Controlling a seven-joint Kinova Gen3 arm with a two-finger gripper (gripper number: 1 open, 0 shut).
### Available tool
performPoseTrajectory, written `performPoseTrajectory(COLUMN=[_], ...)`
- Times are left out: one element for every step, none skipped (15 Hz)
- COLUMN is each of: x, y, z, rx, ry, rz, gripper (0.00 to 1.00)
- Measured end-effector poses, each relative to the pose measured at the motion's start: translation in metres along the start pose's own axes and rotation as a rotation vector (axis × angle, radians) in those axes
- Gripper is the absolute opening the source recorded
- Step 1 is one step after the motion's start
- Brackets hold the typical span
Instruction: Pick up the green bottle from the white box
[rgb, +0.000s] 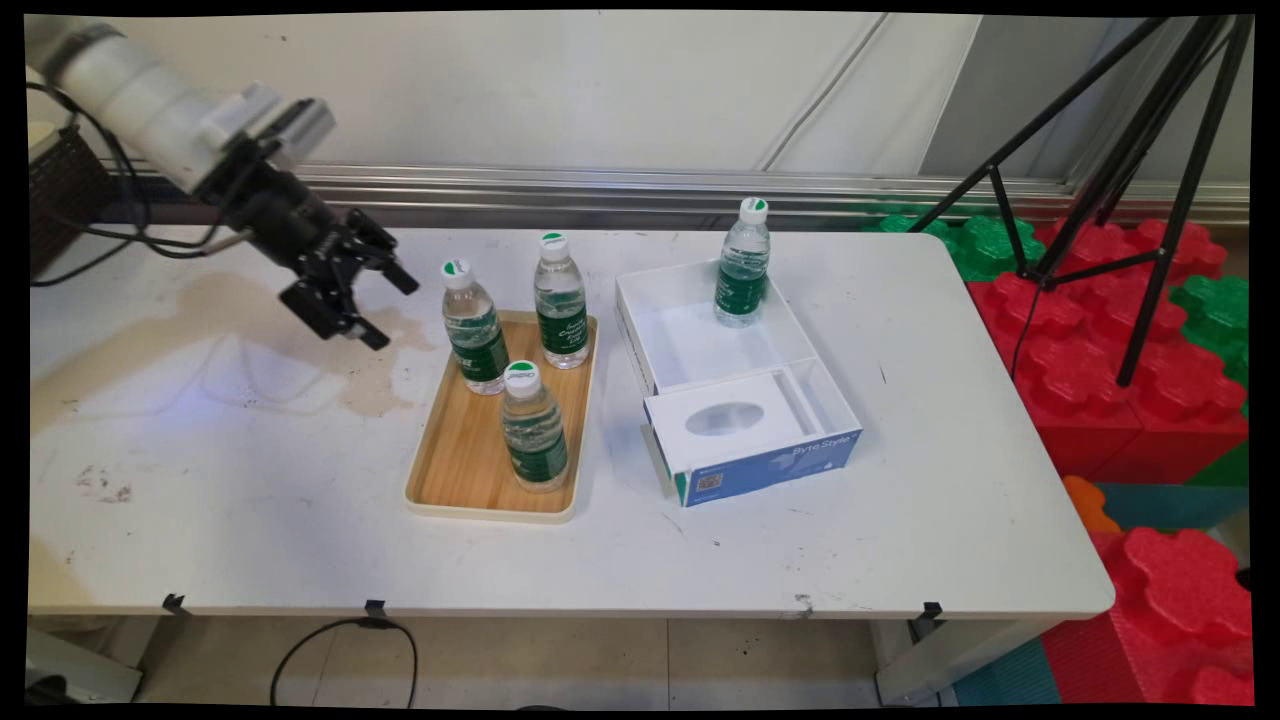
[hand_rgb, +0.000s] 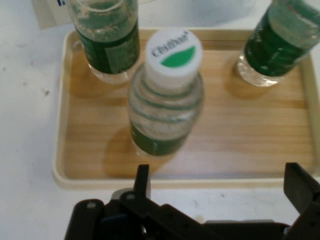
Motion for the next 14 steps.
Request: performPoseTrajectory(x=[0.001, 0.004, 0.008, 0.014, 0.023, 0.034, 0.044, 0.051, 0.061, 0.068, 0.078, 0.093, 0.11, 0.124], y=[0.006, 0.014, 0.023, 0.031, 0.041, 0.05, 0.057, 0.061, 0.067, 0.07, 0.07, 0.075, 0.078, 0.081], z=[-0.008, -0.016, -0.023, -0.028, -0.033, -0.039, -0.044, -0.047, -0.05, -0.053, -0.057, -0.062, -0.067, -0.071], rx=[0.011, 0.025, 0.044, 0.06, 0.079, 0.101, 0.122, 0.136, 0.156, 0.169, 0.184, 0.208, 0.236, 0.265], ry=[-0.007, -0.015, -0.026, -0.028, -0.029, -0.021, -0.006, 0.004, 0.023, 0.033, 0.054, 0.08, 0.103, 0.119], rz=[-0.02, -0.042, -0.07, -0.096, -0.126, -0.156, -0.185, -0.207, -0.244, -0.27, -0.302, -0.338, -0.369, -0.393], gripper=[1.0, 1.0, 1.0, 1.0, 1.0, 1.0, 1.0, 1.0, 1.0, 1.0, 1.0, 1.0, 1.0, 1.0])
